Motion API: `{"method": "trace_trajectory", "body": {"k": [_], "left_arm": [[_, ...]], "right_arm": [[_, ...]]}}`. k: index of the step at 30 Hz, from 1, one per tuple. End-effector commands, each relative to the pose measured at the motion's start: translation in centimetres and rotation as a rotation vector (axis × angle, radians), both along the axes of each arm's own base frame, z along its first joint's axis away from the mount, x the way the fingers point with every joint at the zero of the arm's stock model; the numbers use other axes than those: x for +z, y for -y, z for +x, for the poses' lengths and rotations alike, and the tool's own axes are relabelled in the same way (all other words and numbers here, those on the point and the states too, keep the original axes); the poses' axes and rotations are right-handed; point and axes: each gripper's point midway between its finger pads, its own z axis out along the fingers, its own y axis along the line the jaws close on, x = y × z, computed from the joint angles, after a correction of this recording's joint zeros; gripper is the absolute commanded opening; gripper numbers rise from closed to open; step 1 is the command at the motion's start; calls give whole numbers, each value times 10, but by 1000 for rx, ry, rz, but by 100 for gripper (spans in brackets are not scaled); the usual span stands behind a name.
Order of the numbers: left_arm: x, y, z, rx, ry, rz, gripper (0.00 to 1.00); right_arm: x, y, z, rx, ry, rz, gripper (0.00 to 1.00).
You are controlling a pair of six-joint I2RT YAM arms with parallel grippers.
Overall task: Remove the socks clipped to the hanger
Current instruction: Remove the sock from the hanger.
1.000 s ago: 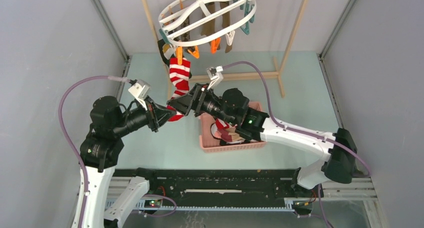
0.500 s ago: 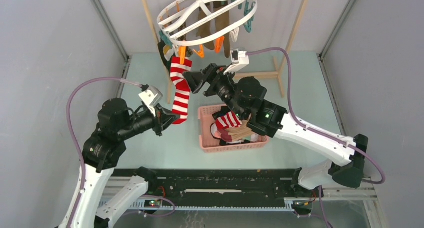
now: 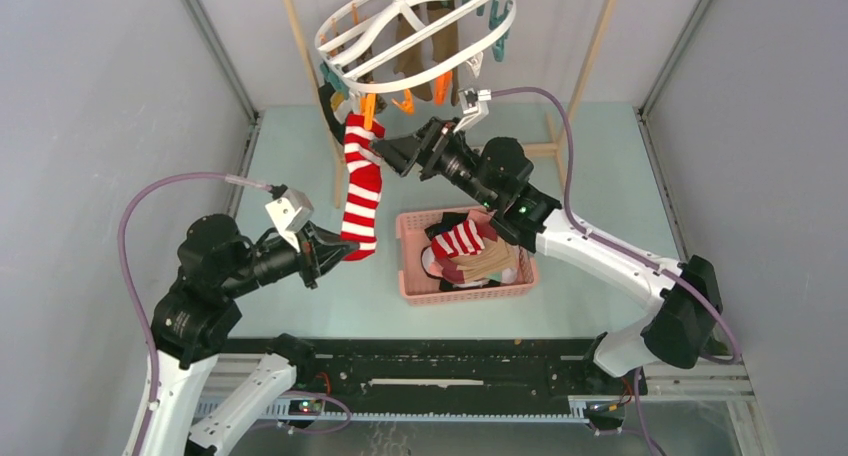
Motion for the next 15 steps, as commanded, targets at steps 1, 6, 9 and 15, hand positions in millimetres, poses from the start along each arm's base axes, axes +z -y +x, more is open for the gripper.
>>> {"method": "trace_trajectory", "body": {"k": [1,6,9,15], "left_arm": [[-6,7,-12,-52,-62,-36,0],[-2,10,-22,-80,-101,-71,0],[2,11,-28,-93,-115,-92,0],[10,12,-33,-99,-119,-118,0]], "right_arm": [[40,-1,-43,209,44,196,86],[33,1,-51,310,-32,332,86],[36,1,-51,369,-74,417,86],[36,-1,-36,419,-161,569,88]]}}
